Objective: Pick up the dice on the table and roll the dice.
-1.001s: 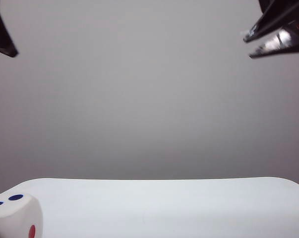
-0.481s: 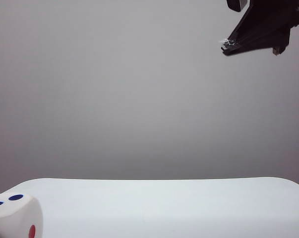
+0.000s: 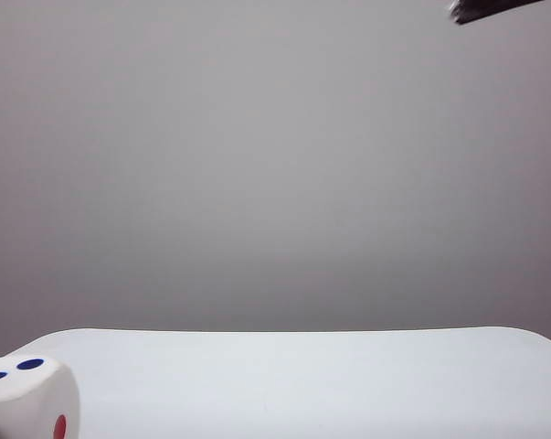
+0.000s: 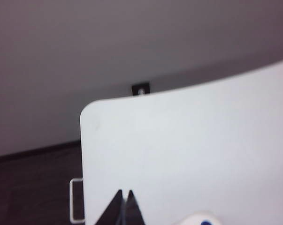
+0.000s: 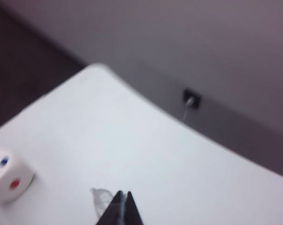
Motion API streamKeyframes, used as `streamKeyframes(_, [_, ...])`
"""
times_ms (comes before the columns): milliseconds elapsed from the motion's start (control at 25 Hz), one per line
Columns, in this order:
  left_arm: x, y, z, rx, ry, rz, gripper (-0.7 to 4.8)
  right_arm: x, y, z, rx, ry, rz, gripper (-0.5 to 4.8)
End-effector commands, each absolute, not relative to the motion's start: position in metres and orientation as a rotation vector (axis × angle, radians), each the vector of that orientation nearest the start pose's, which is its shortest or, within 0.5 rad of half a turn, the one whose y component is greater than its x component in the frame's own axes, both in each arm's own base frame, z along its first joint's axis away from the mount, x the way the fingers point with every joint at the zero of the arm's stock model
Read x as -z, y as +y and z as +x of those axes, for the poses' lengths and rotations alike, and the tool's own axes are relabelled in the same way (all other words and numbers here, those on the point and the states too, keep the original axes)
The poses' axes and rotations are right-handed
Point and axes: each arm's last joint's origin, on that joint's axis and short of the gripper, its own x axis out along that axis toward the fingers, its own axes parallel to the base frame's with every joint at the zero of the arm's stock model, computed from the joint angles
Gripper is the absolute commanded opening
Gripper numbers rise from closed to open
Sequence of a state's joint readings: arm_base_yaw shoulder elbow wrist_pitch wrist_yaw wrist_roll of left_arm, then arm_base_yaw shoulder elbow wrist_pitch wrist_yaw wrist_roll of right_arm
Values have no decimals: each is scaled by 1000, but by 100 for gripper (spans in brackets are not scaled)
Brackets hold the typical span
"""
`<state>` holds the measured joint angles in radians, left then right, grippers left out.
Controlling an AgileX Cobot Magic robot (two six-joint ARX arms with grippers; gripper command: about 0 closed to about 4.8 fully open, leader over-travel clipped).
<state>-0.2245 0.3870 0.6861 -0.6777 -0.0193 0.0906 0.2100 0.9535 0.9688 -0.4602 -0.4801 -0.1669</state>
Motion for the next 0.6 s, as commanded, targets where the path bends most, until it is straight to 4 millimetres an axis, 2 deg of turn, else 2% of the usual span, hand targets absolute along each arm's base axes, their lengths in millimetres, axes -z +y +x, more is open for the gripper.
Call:
streamKeyframes(40, [-294, -18, 79, 213, 253, 97, -6, -340, 50, 180, -635, 280, -42, -8])
streamKeyframes(200, [-283, -17, 78, 209, 197, 68, -6, -325, 44, 164, -511, 226, -20, -8])
streamKeyframes(280, [-277, -17, 76, 208, 159, 64, -6, -313, 39, 149, -464, 165, -13, -8])
streamKeyframes(601, [-262, -18, 80, 220, -3, -2, -6, -288, 25, 108, -292, -22, 2, -7])
